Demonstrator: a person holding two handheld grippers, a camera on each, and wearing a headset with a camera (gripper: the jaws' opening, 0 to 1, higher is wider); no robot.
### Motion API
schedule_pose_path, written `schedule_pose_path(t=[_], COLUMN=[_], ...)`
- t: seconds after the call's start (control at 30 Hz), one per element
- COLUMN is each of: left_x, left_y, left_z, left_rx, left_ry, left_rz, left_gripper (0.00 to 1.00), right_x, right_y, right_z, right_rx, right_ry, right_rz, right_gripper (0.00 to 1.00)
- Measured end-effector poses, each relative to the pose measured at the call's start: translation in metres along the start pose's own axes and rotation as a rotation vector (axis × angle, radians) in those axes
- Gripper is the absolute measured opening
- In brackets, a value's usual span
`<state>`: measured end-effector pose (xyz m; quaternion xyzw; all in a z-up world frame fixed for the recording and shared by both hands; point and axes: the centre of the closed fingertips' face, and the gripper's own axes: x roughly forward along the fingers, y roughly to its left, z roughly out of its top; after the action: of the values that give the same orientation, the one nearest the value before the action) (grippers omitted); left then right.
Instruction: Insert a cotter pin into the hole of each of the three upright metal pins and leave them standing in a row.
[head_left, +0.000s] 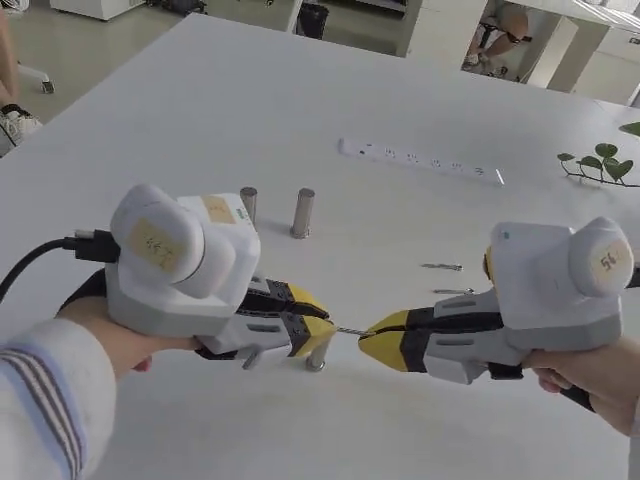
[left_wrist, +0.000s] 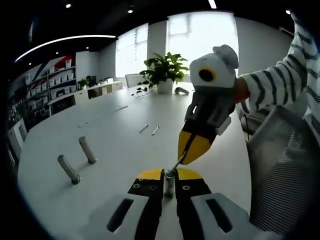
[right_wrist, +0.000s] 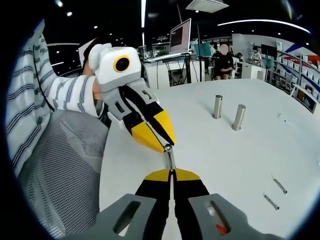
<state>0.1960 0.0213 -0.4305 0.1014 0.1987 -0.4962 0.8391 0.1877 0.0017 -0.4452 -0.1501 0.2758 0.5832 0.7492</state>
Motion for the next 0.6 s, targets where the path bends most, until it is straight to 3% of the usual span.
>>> schedule_pose_path(t=[0.23, 0.6], left_x=[0.002, 0.004], left_y=[-0.001, -0.001], left_z=[-0.007, -0.007], left_rx=[0.043, 0.087], left_ry=[0.042, 0.055], left_rz=[-0.002, 0.005], left_gripper=[0.06, 0.06], right_x=[0.003, 0.013], right_y=[-0.001, -0.003], right_z=[-0.003, -0.003], right_rx=[-0.014, -0.036], right_ry=[0.022, 0.049], right_rz=[0.009, 0.016], right_gripper=[0.0, 0.0])
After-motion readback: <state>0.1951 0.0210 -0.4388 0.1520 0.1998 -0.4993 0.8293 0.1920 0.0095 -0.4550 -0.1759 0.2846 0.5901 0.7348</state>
